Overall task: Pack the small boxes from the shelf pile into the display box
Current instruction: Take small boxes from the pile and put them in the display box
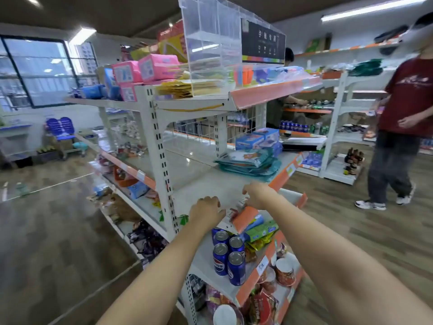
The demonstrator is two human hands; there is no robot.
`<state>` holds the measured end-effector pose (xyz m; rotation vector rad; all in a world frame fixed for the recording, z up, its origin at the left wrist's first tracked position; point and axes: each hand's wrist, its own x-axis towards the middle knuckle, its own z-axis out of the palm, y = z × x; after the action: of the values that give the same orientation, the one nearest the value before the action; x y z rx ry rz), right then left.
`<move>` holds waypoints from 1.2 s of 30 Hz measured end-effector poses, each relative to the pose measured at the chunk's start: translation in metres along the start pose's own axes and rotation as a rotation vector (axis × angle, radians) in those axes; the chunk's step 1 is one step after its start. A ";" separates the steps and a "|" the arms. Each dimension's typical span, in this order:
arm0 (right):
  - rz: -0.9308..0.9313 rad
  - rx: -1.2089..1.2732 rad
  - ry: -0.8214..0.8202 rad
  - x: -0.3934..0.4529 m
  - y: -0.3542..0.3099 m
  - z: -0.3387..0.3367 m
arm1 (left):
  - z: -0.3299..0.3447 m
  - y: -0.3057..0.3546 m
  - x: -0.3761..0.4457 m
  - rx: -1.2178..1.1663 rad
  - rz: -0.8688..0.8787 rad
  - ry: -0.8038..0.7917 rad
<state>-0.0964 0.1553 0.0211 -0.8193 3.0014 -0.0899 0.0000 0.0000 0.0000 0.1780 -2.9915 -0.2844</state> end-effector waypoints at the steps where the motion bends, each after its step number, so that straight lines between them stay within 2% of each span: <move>1: 0.009 -0.012 -0.009 0.002 0.000 0.001 | 0.003 -0.002 0.003 -0.009 -0.005 -0.032; 7: 0.010 0.009 -0.021 0.022 0.006 0.015 | 0.021 0.000 0.025 -0.062 0.002 -0.164; 17: -0.035 -0.060 -0.124 0.044 0.005 0.017 | 0.031 -0.009 0.045 -0.085 0.039 -0.164; 22: -0.047 0.066 -0.026 0.045 0.001 0.023 | 0.029 -0.024 0.044 -0.163 0.020 -0.075; 26: -0.157 0.188 0.086 0.042 -0.020 0.024 | 0.019 -0.051 0.030 -0.195 0.016 0.057; 31: -0.333 0.371 0.202 0.040 -0.074 0.023 | 0.004 -0.092 0.002 -0.263 -0.012 0.214; 36: -0.484 0.511 0.202 0.046 -0.143 0.023 | -0.014 -0.153 -0.034 -0.256 -0.127 0.327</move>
<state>-0.0630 0.0079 0.0068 -1.4897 2.6534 -0.9473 0.0516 -0.1471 -0.0207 0.3503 -2.5959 -0.5864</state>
